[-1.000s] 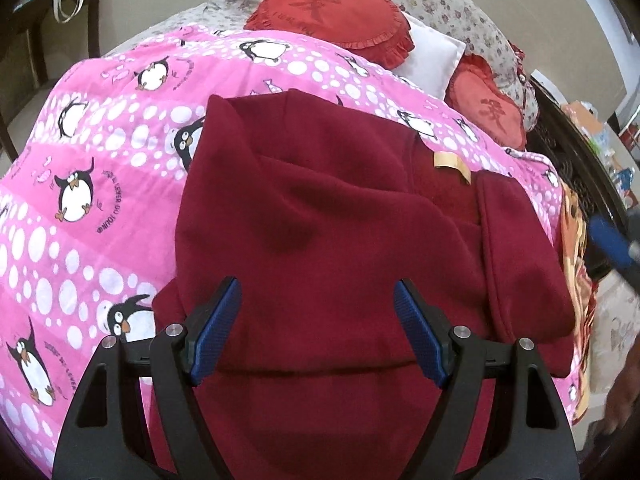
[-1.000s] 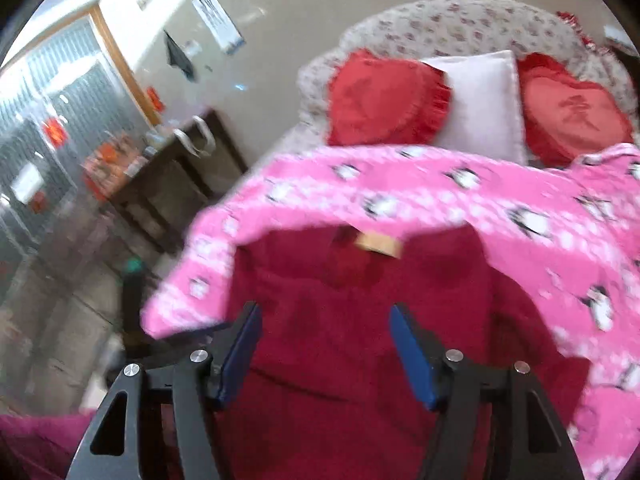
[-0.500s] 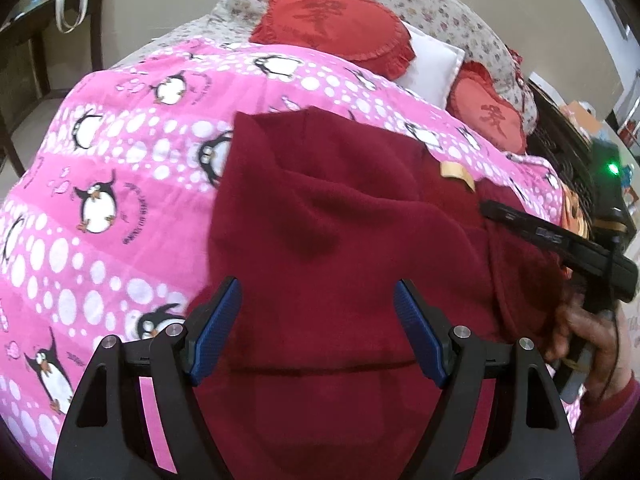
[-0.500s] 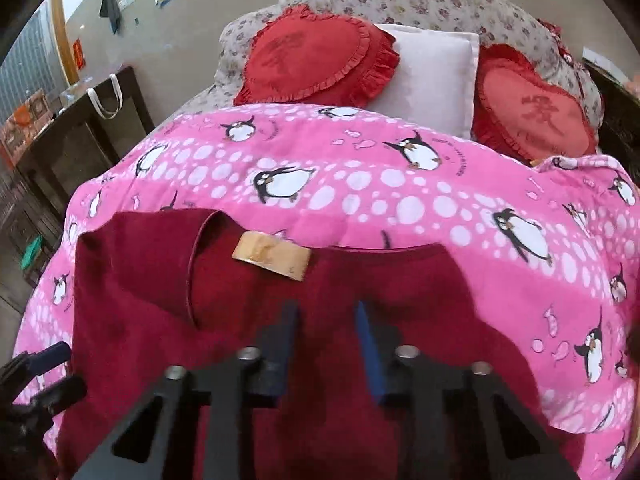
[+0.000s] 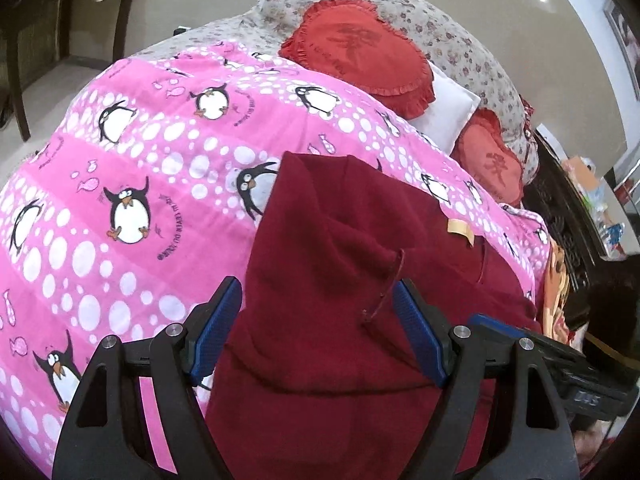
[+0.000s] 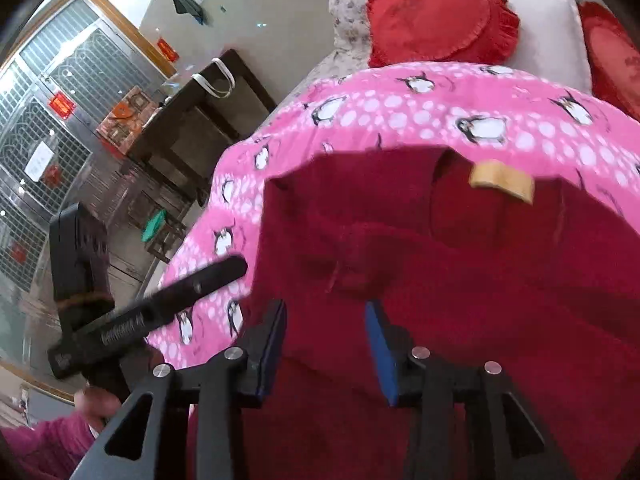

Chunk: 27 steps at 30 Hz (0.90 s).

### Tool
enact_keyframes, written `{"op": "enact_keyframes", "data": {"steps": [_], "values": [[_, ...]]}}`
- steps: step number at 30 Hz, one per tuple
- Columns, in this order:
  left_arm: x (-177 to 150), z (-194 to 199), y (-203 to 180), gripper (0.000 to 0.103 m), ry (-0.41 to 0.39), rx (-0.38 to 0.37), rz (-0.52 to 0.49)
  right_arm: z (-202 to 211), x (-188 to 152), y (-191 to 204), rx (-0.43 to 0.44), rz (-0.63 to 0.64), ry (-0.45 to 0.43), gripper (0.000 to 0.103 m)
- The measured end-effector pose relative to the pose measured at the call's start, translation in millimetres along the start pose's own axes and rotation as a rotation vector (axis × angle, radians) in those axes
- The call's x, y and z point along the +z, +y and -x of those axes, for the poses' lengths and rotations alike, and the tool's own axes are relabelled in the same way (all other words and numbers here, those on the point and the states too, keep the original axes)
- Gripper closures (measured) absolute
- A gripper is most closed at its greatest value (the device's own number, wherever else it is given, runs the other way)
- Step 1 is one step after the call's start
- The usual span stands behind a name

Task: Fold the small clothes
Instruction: 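Close the left gripper on the sweatshirt hem, then fold the hem up toward the collar and open the left gripper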

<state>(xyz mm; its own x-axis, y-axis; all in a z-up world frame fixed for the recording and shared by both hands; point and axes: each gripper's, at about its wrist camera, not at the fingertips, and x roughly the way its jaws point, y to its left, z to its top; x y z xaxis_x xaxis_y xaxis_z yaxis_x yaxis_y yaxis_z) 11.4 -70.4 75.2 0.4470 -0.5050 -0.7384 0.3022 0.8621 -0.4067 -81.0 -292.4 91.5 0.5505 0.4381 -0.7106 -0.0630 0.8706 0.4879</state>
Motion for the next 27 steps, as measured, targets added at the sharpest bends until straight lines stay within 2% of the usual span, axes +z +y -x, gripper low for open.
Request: {"op": "enact_keyframes", "data": {"steps": [4,9,11,13,14,16,17,19,20,22,25,27], "values": [[-4.0,-11.0,-18.9,0.024,0.022,0.000,-0.070,45.4,-25.6,-20.4,-0.055,-0.072,-0.105,0.058],[-9.4,-29.2,-46.9,0.024,0.036,-0.027,-0.163,89.7,-63.1,-50.1,-0.074,-0.173,-0.156,0.057],[-11.6,-42.5,-59.1,0.025,0.057,-0.004,-0.216,103.9,-74.0,-59.7,-0.089,-0.194,-0.173,0.056],[-15.0,-55.2,-68.5,0.030,0.079,0.024,-0.250,118.3,-86.7,-66.1,-0.114,-0.215,-0.190,0.056],[-15.9,-61.2,-71.9,0.033,0.091,0.035,-0.265,125.9,-93.4,-69.2,-0.134,-0.221,-0.202,0.056],[-19.2,-74.2,-78.4,0.050,0.130,0.051,-0.294,138.0,-104.5,-75.4,-0.160,-0.239,-0.230,0.056],[-21.0,-79.7,-81.1,0.067,0.154,0.058,-0.305,142.5,-108.2,-79.3,-0.159,-0.250,-0.240,0.055],[-23.3,-82.7,-84.6,0.078,0.153,0.088,-0.324,151.5,-117.4,-93.1,-0.154,-0.304,-0.265,0.055],[-22.7,-79.4,-86.1,0.092,0.148,0.076,-0.330,153.8,-119.4,-99.2,-0.158,-0.328,-0.270,0.055],[-16.3,-65.5,-90.3,0.093,0.127,0.048,-0.326,161.3,-125.2,-107.0,-0.175,-0.360,-0.280,0.055],[2.3,-30.5,-91.6,0.094,0.051,-0.020,-0.308,169.5,-126.1,-112.7,-0.222,-0.367,-0.304,0.055],[15.6,-7.8,-84.8,0.094,-0.007,-0.039,-0.289,173.2,-124.4,-117.3,-0.251,-0.382,-0.316,0.055]]}}
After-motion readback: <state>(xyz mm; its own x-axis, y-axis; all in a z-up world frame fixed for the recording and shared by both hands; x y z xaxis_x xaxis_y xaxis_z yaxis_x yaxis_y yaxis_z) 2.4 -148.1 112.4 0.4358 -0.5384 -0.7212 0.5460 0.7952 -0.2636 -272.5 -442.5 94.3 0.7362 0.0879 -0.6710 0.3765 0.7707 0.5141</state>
